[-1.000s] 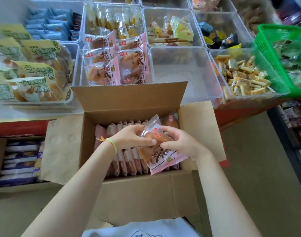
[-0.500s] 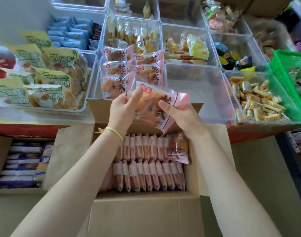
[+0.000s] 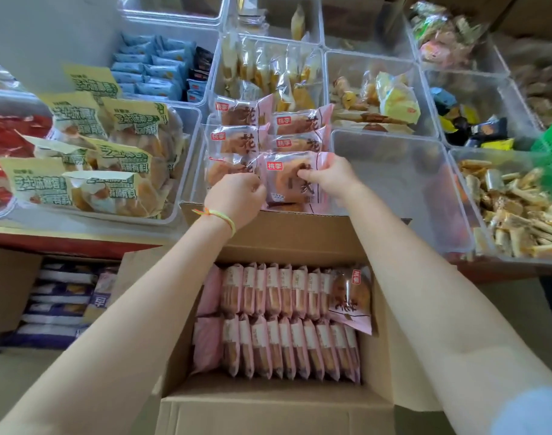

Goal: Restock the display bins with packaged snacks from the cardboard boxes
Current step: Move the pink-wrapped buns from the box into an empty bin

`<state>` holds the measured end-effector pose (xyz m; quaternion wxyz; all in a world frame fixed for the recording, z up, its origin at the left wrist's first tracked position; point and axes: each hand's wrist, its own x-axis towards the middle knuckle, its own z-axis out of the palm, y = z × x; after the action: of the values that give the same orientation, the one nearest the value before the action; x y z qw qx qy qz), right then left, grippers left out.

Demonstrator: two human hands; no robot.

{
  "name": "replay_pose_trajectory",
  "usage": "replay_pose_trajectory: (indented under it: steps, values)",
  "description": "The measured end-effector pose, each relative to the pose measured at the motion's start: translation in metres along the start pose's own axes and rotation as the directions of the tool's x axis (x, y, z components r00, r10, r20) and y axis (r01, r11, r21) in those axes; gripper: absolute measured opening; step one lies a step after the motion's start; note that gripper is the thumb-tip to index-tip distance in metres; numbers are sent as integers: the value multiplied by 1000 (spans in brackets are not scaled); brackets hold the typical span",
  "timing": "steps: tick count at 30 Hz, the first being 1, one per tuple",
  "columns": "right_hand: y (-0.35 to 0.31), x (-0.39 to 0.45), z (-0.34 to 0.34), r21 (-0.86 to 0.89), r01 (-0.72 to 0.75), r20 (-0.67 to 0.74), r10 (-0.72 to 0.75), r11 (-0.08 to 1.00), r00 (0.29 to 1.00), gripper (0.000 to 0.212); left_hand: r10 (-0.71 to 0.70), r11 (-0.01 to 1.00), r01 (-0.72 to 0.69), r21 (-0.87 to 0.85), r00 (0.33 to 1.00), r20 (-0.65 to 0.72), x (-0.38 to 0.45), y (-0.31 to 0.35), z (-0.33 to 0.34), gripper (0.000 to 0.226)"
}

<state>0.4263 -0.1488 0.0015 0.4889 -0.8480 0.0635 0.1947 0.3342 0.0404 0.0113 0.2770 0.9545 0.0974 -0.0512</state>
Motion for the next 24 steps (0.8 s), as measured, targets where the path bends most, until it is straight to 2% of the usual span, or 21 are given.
replay_pose_trajectory:
  steps: [2, 5, 8, 11, 13, 16, 17, 18, 19, 20, 21, 22, 23, 24]
  values:
    - [5, 6, 5, -38, -16, 2, 16, 999, 1000, 46, 20, 997, -16, 70, 998, -62, -4, -1, 8, 30]
    - [3, 3, -2, -165, -12, -43, 5, 986, 999, 58, 56, 995, -46, 89, 992, -114, -4, -1, 9, 32]
    - [-4, -7, -14, -220, 44, -132, -74, 975, 988, 56, 132, 991, -128, 32, 974, -182, -5, 0, 9, 31]
    - [-14, -33, -22, -247, 120, -253, -184, 961, 950, 41, 287, 952, -305, -4, 902, -323, -21, 17, 11, 29]
    - [-15, -63, -24, -187, 253, -377, -307, 949, 874, 27, 327, 931, -362, -37, 876, -356, -40, 32, 13, 27]
    - [2, -130, -20, -286, 462, -563, -538, 839, 628, 18, 325, 918, -381, -106, 879, -348, -74, 46, 25, 27]
    - [16, -151, -18, -321, 479, -575, -570, 817, 587, 17, 318, 917, -377, -129, 889, -330, -85, 47, 32, 26]
    - [32, -169, -16, -328, 461, -570, -562, 825, 600, 16, 303, 921, -357, -157, 908, -289, -94, 47, 41, 27]
    - [49, -183, -14, -315, 402, -552, -510, 860, 659, 16, 278, 929, -321, -186, 934, -225, -102, 46, 49, 28]
    - [68, -193, -13, -316, 280, -516, -412, 906, 751, 15, 251, 937, -279, -212, 957, -146, -108, 44, 58, 28]
    - [89, -198, -12, -376, 91, -447, -267, 922, 854, 14, 222, 945, -230, -233, 973, -61, -113, 41, 67, 28]
    - [112, -199, -10, -490, -130, -365, -68, 862, 929, 18, 189, 953, -179, -246, 982, 16, -117, 38, 75, 26]
    - [133, -198, -6, -612, -307, -290, 154, 729, 945, 31, 155, 960, -132, -245, 985, 79, -121, 35, 82, 24]
    - [152, -199, -1, -701, -389, -227, 330, 598, 916, 45, 128, 968, -95, -233, 983, 133, -124, 34, 86, 22]
